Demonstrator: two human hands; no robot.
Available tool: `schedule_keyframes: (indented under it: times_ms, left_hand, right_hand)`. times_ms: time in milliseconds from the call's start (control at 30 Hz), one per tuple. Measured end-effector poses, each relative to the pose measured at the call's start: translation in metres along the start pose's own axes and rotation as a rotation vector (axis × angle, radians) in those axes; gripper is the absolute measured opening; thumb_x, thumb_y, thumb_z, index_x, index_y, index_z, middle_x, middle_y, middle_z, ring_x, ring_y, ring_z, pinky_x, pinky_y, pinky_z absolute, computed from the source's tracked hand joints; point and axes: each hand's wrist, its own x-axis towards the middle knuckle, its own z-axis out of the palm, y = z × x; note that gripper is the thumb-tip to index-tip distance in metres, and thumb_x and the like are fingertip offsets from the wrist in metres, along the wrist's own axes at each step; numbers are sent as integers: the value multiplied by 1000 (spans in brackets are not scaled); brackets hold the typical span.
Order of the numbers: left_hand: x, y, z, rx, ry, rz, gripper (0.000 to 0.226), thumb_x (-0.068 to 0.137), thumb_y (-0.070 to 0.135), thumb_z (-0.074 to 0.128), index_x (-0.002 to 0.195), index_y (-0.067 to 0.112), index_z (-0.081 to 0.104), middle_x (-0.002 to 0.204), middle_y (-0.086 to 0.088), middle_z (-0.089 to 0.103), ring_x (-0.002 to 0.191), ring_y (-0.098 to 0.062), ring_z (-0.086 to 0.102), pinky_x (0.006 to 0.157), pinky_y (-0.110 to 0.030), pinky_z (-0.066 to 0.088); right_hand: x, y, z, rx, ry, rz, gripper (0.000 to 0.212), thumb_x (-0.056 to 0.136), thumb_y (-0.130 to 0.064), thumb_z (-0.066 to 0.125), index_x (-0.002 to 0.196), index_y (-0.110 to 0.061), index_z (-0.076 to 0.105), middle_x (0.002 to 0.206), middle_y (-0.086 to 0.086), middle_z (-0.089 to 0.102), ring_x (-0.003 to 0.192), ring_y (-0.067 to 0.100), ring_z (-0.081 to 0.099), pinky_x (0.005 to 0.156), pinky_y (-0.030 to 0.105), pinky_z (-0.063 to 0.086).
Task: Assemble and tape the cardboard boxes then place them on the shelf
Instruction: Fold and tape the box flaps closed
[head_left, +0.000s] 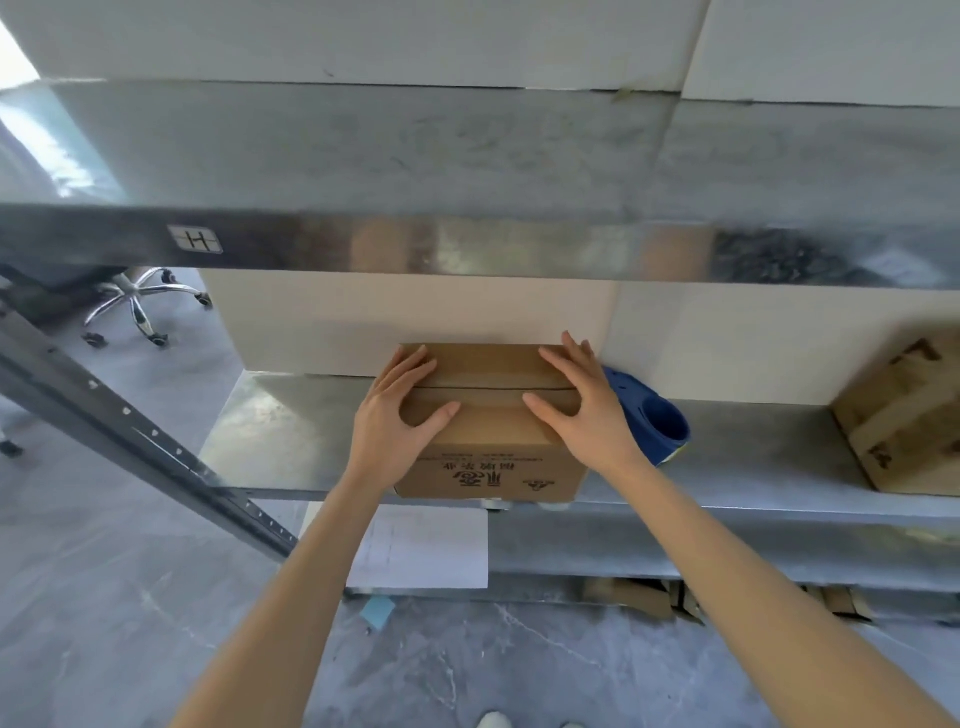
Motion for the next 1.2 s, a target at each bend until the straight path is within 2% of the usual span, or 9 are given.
schedule_keyframes:
  times_ms: [167, 267, 467, 600, 700, 867, 967, 1100, 1200]
  left_hand:
    - [-1, 0, 2, -103, 45, -87, 66, 78, 45, 79, 138, 32, 54, 152, 24, 38, 145, 2, 25, 114, -26, 29]
    - [-1, -2, 2, -130, 38, -96, 68, 78, 44, 80, 139, 36, 52, 149, 27, 38, 137, 1, 38, 111, -29, 38]
    - [3, -3, 1, -55, -22, -51, 55, 82, 45, 76, 132, 34, 58, 147, 27, 40, 144, -4, 30, 113, -37, 36]
    - [1, -3, -1, -92, 3, -19, 46, 82, 37, 78, 125, 28, 62, 144, 21, 44, 138, -7, 38, 111, -33, 38]
    - [-3, 0, -3, -106, 65, 32, 39, 83, 34, 78, 119, 26, 64, 139, 19, 47, 132, -6, 43, 106, -24, 40]
    - [-15, -3, -18, -103, -21, 61, 65, 73, 67, 71, 126, 34, 57, 148, 26, 30, 134, 4, 37, 94, -8, 32]
    - [-25, -10, -27, -137, -65, 42, 89, 63, 82, 68, 137, 37, 45, 152, 25, 20, 127, 18, 35, 91, -10, 33]
    - [-38, -19, -29, -35, -88, 6, 93, 60, 79, 71, 139, 41, 39, 150, 24, 21, 120, 27, 29, 89, -12, 34]
    - [-43, -24, -26, -74, -93, -63, 87, 68, 67, 72, 142, 37, 40, 142, 23, 33, 118, 17, 38, 97, -22, 41]
  right_hand:
    - [-3, 0, 4, 64, 105, 50, 57, 83, -42, 75, 135, -36, 53, 158, -18, 20, 146, 2, 18, 117, 26, 21]
    - [-2, 4, 3, 76, 48, 91, 61, 83, -44, 74, 138, -36, 50, 158, -21, 15, 141, -5, 18, 114, 22, 21]
    - [4, 6, 2, 45, 2, 83, 59, 83, -46, 73, 137, -37, 51, 156, -22, 16, 136, -7, 20, 108, 18, 24]
    - [-1, 3, 4, -42, 144, 6, 41, 83, -44, 72, 121, -32, 61, 140, -19, 37, 130, -3, 36, 97, 6, 30]
    - [-6, -1, 4, -160, 245, -15, 31, 84, -45, 70, 111, -30, 64, 130, -18, 44, 123, 3, 46, 77, 7, 36]
    - [-13, -4, -9, -7, 148, -4, 36, 87, -42, 69, 120, -27, 64, 136, -14, 42, 129, 1, 40, 106, 25, 37]
    - [-24, -3, -23, 5, 95, 29, 52, 83, -52, 68, 128, -28, 59, 140, -12, 37, 129, -3, 34, 112, 27, 33]
    - [-42, -2, -26, 7, -39, 56, 70, 73, -63, 68, 135, -39, 46, 149, -9, 33, 137, 3, 28, 112, 30, 29]
    - [-46, 0, -17, -25, -49, 47, 71, 75, -53, 76, 137, -41, 43, 151, -3, 33, 130, 0, 29, 107, 25, 28]
